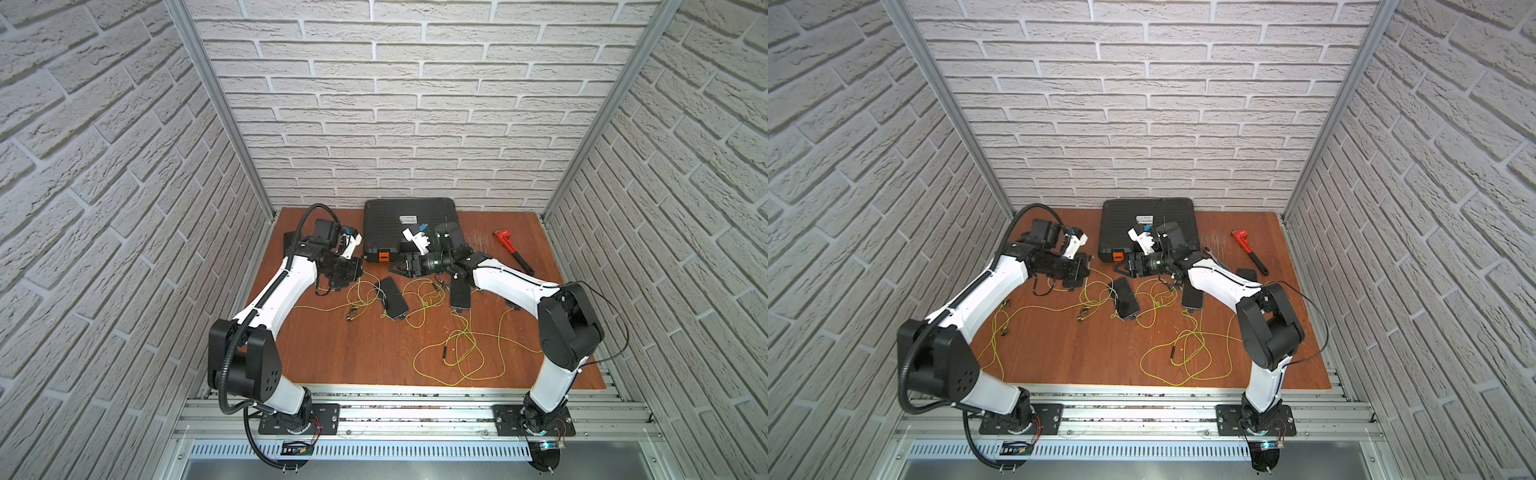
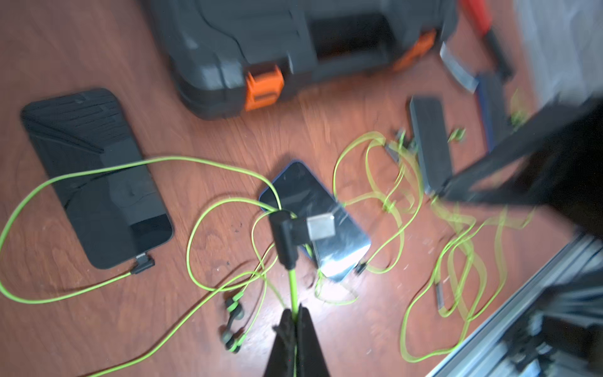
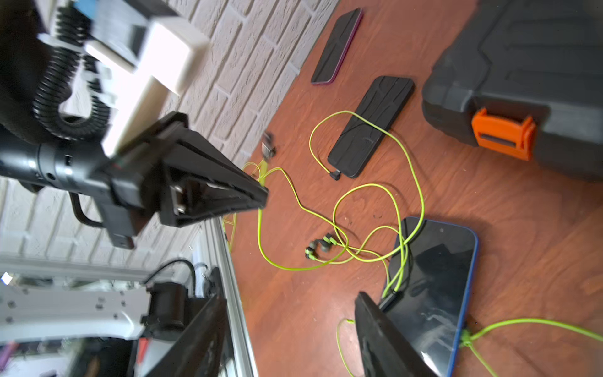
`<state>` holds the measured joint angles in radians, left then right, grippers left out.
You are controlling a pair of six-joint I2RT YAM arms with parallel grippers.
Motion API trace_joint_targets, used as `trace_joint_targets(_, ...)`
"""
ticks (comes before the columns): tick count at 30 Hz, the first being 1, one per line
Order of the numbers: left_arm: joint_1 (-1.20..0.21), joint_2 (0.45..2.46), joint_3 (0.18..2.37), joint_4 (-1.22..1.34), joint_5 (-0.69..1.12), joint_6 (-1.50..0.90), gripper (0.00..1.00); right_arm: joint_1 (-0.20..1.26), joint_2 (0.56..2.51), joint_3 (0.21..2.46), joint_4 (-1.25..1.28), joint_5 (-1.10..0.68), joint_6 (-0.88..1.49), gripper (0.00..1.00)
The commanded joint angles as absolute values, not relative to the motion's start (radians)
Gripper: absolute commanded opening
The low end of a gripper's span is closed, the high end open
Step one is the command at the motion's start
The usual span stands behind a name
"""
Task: Plug wired earphones into phones
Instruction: Pick up the wired earphone from the center of the board.
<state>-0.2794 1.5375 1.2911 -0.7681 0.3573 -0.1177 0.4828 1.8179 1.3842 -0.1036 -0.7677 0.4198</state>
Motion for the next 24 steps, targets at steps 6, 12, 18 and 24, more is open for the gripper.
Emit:
trace_joint_targets(6, -0.311, 1.627, 1.436, -0.948, 0.321, 0.244, 0.0, 0.43, 1.878, 1.594, -0.52, -0.927, 0.062, 0.52)
trace_joint_targets(12, -0.326, 1.616, 1.44, -0.882, 0.304, 0.401, 0.0, 0.393, 1.874, 1.52, -0.331, -0.984, 0.203, 0.47)
trace_joint_targets(18, -0.366, 1.627, 1.459, -0.864, 0.261, 0.424, 0.0, 0.403, 1.955, 1.537, -0.172, -1.033, 0.391, 0.57)
trace_joint_targets(24, -0.392, 1.621, 1.455, -0.845, 0.253, 0.411, 0.0, 0.426, 2.021, 1.564, -0.073, -1.029, 0.504, 0.56)
